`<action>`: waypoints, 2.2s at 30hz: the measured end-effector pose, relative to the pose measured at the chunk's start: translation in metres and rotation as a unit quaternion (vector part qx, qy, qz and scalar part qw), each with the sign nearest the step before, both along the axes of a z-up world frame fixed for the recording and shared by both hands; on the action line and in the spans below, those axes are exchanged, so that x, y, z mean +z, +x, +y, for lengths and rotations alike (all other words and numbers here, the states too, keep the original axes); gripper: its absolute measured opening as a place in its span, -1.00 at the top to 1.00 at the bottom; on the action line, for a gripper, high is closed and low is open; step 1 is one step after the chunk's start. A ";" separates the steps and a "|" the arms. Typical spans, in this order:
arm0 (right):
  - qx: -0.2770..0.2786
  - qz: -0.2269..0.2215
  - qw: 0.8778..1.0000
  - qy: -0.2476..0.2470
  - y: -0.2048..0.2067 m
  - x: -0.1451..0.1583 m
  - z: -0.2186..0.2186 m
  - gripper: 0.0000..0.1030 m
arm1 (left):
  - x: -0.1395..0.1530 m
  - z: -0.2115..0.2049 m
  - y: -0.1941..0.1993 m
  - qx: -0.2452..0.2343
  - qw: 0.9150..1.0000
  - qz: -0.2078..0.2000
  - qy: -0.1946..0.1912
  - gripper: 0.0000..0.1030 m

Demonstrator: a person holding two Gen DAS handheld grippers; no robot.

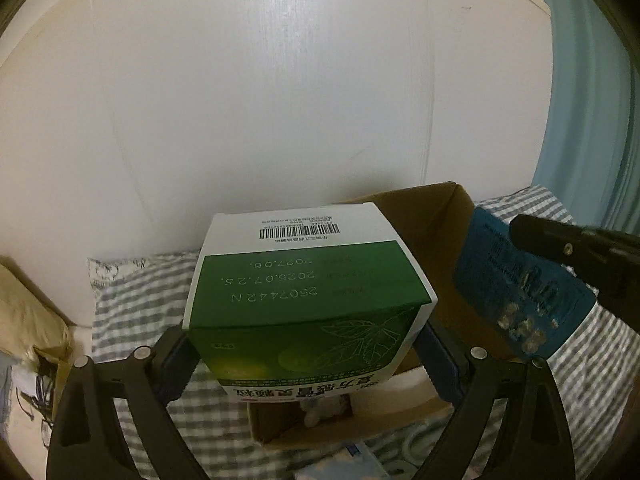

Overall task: Organize objects
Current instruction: 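Lower the green box into the cardboard box and open the left gripper, then move the right gripper down to the clear cup of floss picks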

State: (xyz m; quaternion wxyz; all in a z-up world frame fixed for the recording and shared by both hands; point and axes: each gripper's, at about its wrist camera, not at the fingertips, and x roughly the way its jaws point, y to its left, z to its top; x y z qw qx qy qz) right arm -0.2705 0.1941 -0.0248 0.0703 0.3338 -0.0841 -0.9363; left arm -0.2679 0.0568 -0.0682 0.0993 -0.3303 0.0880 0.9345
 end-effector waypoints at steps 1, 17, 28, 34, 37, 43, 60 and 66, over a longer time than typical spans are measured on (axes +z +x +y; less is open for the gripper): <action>0.000 -0.002 1.000 -0.003 0.004 -0.006 0.001 0.98 | -0.001 0.001 0.001 -0.005 1.000 0.005 -0.001 -0.89; -0.046 0.058 0.997 -0.023 0.066 0.086 0.024 -0.13 | 0.102 -0.010 0.077 0.007 0.999 0.050 0.017 -1.00; -0.030 0.097 0.994 0.041 0.195 0.179 -0.015 -0.33 | 0.162 -0.075 0.194 0.031 0.996 0.073 0.050 -1.00; -0.023 0.075 0.996 0.052 0.240 0.150 -0.030 -0.50 | 0.140 -0.110 0.231 0.053 0.994 0.065 0.069 -1.00; -0.022 0.058 0.997 0.046 0.252 0.126 -0.029 -0.57 | 0.118 -0.122 0.239 0.067 0.994 0.057 0.070 -1.00; -0.023 0.001 0.998 0.064 0.231 0.046 -0.038 -0.57 | 0.051 -0.131 0.238 0.092 0.993 -0.005 0.075 -1.00; -0.008 -0.138 0.987 0.079 0.147 -0.105 -0.047 -0.57 | -0.048 -0.111 0.180 0.124 0.989 -0.074 0.009 -1.00; -0.005 -0.167 0.983 0.076 0.129 -0.136 -0.043 -0.57 | -0.068 -0.105 0.167 0.132 0.988 -0.083 -0.002 -1.00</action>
